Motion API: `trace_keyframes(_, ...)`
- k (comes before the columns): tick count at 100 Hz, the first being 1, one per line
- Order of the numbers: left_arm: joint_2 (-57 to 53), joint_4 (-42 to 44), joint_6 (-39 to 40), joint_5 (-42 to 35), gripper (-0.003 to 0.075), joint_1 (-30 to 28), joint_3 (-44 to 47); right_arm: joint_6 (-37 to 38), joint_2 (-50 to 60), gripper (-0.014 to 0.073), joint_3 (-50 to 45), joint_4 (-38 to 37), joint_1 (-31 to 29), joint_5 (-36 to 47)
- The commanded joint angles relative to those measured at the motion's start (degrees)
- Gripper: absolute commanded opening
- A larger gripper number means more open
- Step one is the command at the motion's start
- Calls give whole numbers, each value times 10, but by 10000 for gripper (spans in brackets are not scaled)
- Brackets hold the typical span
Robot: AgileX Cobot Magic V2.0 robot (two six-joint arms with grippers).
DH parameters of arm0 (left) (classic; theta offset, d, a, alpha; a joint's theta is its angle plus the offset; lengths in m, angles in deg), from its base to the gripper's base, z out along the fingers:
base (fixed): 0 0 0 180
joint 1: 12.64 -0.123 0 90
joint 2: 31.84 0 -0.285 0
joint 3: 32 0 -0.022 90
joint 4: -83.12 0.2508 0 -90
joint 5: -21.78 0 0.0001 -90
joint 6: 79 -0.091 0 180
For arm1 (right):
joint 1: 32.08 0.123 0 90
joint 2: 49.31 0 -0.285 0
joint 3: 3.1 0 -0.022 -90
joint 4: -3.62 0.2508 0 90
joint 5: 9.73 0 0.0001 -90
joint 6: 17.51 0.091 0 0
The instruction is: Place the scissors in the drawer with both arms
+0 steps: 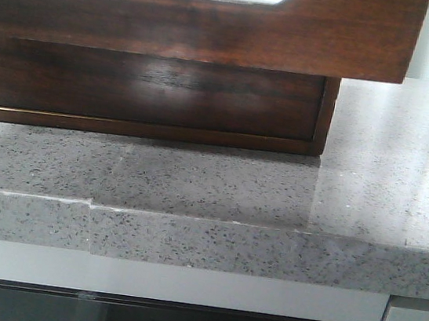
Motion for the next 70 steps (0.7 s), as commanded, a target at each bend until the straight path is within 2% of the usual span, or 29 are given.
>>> trace_keyframes(1,-18,-1,7,-45,-20,1,20,-1,33,-69,-44,-7,-25,130)
trace_keyframes(17,-18,-1,7,-45,-20,1,20,-1,142,-69,-204,-8,-61,334)
trace_keyframes(24,-18,-1,7,-45,-20,1,20,-1,185,-69,-262,-8,-62,379)
trace_keyframes(41,-18,-1,7,-45,-20,1,20,-1,256,-69,-335,-8,-62,395)
trace_keyframes(45,-18,-1,7,-45,-20,1,20,-1,263,-69,-335,-9,-62,372)
trace_keyframes(70,-18,-1,7,-45,-20,1,20,-1,263,-69,-335,-9,-62,369)
